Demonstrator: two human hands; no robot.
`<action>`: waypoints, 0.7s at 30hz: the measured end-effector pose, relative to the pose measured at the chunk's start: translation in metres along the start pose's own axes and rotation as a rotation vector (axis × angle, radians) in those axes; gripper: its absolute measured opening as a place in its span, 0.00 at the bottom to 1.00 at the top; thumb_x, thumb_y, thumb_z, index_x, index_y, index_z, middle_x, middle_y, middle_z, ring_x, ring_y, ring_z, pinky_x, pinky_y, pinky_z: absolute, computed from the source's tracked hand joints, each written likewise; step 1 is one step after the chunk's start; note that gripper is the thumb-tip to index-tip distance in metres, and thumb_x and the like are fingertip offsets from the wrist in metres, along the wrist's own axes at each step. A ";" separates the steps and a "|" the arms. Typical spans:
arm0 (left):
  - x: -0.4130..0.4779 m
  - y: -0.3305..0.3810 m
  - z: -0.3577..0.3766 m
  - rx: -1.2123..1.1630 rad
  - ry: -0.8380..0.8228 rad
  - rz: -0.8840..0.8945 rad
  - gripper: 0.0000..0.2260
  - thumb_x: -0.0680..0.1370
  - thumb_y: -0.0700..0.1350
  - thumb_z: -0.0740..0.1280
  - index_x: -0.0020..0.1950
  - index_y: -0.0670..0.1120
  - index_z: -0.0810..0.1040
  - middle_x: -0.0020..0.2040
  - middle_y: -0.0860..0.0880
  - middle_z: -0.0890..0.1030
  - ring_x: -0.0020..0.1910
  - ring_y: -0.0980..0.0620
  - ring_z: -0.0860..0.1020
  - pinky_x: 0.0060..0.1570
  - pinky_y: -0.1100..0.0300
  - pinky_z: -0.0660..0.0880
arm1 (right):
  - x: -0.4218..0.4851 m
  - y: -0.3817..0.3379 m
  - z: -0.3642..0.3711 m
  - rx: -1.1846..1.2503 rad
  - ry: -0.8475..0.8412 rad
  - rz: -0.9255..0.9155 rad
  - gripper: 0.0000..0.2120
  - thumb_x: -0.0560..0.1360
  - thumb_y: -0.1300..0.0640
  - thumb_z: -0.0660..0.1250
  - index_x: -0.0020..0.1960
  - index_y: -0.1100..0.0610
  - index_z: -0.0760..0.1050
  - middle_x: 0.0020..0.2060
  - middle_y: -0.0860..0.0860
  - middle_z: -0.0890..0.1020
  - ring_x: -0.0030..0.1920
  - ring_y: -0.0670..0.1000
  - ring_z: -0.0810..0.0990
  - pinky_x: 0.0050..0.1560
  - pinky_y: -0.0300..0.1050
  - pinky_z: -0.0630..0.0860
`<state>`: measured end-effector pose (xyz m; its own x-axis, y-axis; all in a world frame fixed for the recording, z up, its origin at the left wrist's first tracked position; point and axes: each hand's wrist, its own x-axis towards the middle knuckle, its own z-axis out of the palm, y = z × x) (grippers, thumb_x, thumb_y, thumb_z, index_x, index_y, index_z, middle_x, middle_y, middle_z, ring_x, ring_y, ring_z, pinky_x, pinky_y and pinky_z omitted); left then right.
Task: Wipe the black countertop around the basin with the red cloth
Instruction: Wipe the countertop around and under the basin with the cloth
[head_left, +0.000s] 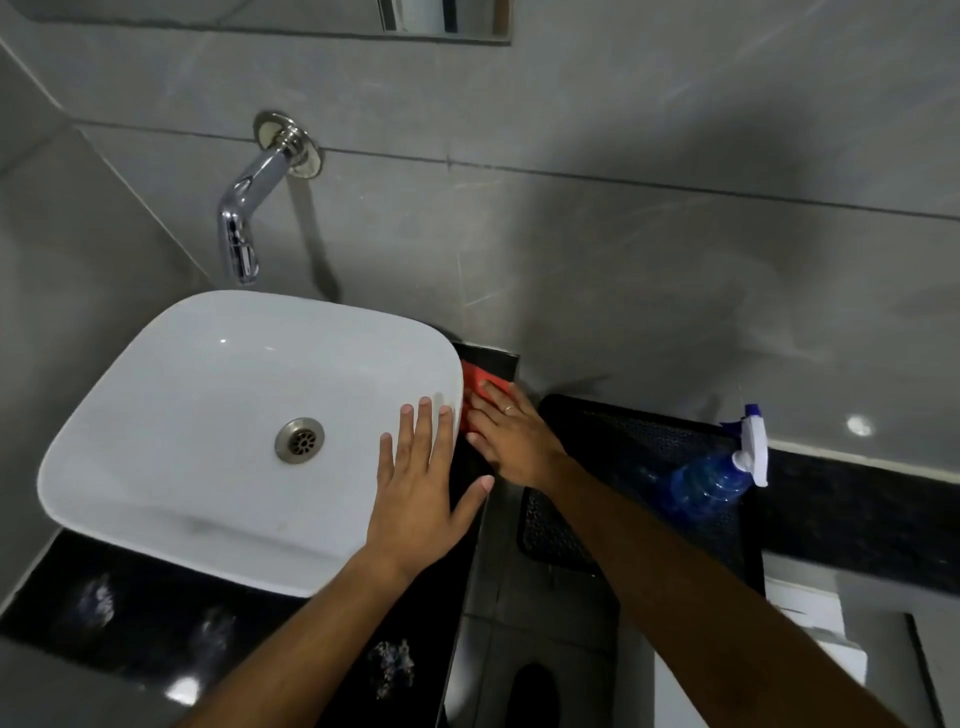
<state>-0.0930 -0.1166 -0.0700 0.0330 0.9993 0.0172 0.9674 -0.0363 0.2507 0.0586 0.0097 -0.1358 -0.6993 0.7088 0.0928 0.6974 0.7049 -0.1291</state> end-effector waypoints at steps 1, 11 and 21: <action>-0.001 0.000 0.000 0.002 0.001 -0.001 0.38 0.79 0.68 0.48 0.81 0.48 0.38 0.82 0.46 0.39 0.80 0.46 0.37 0.78 0.41 0.45 | 0.001 0.002 0.003 0.002 -0.025 -0.023 0.23 0.82 0.47 0.52 0.73 0.55 0.66 0.74 0.52 0.67 0.77 0.55 0.56 0.76 0.60 0.50; 0.003 0.004 -0.001 -0.003 -0.019 -0.031 0.37 0.80 0.67 0.49 0.81 0.49 0.38 0.82 0.46 0.40 0.80 0.46 0.38 0.77 0.40 0.49 | 0.031 0.030 0.021 -0.058 -0.133 -0.114 0.27 0.82 0.44 0.48 0.78 0.53 0.53 0.78 0.53 0.56 0.79 0.53 0.47 0.77 0.58 0.46; 0.005 0.006 -0.003 0.005 -0.041 -0.032 0.36 0.81 0.67 0.48 0.81 0.49 0.40 0.82 0.46 0.41 0.80 0.46 0.39 0.77 0.39 0.50 | 0.068 0.062 0.023 -0.076 -0.152 -0.048 0.27 0.82 0.45 0.47 0.78 0.55 0.52 0.79 0.53 0.54 0.79 0.52 0.46 0.78 0.53 0.40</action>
<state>-0.0872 -0.1115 -0.0657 0.0120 0.9995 -0.0300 0.9694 -0.0042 0.2454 0.0510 0.1007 -0.1605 -0.7438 0.6662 -0.0539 0.6684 0.7420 -0.0524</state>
